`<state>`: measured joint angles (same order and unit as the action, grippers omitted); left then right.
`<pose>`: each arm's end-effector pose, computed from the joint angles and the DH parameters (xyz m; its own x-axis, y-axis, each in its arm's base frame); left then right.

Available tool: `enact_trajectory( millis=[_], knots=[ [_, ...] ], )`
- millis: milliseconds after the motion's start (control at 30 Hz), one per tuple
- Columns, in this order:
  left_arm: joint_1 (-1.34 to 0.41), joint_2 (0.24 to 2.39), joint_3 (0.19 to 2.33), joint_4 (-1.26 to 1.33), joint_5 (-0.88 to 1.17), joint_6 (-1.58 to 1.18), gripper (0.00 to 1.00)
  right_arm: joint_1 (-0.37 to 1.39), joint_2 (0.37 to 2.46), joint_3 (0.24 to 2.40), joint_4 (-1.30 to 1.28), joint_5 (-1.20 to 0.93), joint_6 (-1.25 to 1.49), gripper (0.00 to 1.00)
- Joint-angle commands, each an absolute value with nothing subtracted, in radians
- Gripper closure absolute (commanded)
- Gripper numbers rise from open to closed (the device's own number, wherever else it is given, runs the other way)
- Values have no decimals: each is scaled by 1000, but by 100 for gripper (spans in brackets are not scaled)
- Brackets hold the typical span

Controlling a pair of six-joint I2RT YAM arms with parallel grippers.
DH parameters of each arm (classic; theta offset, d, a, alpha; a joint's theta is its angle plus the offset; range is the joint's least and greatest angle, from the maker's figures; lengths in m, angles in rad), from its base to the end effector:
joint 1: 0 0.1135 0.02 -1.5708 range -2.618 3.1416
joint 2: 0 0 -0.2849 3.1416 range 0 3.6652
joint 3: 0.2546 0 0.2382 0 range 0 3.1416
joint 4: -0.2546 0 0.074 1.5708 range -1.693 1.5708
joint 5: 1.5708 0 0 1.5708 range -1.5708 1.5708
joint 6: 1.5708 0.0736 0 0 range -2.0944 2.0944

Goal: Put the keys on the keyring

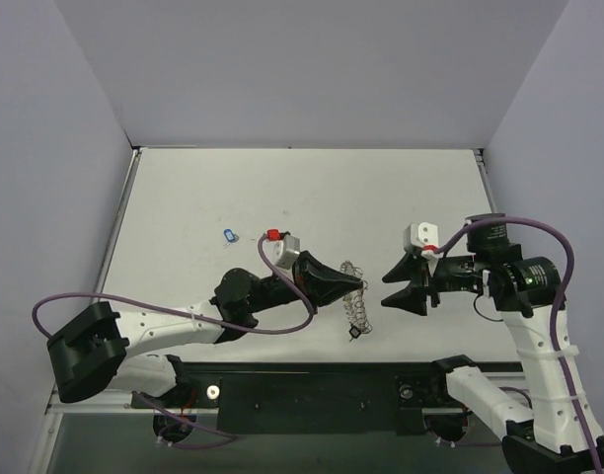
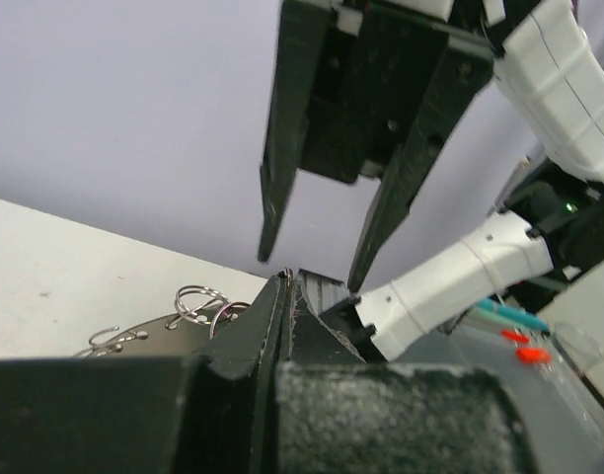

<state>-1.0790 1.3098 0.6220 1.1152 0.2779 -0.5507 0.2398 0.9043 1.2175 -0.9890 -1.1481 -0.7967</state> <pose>0.1212 -0.2691 0.3488 -0.3385 -0.4338 -0.8350 0.9252 0.0082 -0.3793 0.1064 0.0951 0.4004 0.1391 -0.2680 -0.9533 -0.9858 0.0542 -0.1591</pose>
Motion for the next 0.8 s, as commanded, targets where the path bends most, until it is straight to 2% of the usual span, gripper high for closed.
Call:
enact_trajectory(
  millis=[0,233,567,767],
  knots=[
    [-1075,1223,626,1112,506,-399,100,199,871,1266,-1095,-1276,-822,53],
    [-1074,1224,653,1057,558,-299,100,213,893,1236,-1095,-1353,-827,52],
    [-1080,1310,658,1207,520,-359,100,247,910,1183,-1028,-1384,-763,69],
    [-1085,1338,669,1269,505,-388,100,259,911,1163,-1003,-1344,-764,72]
  ],
)
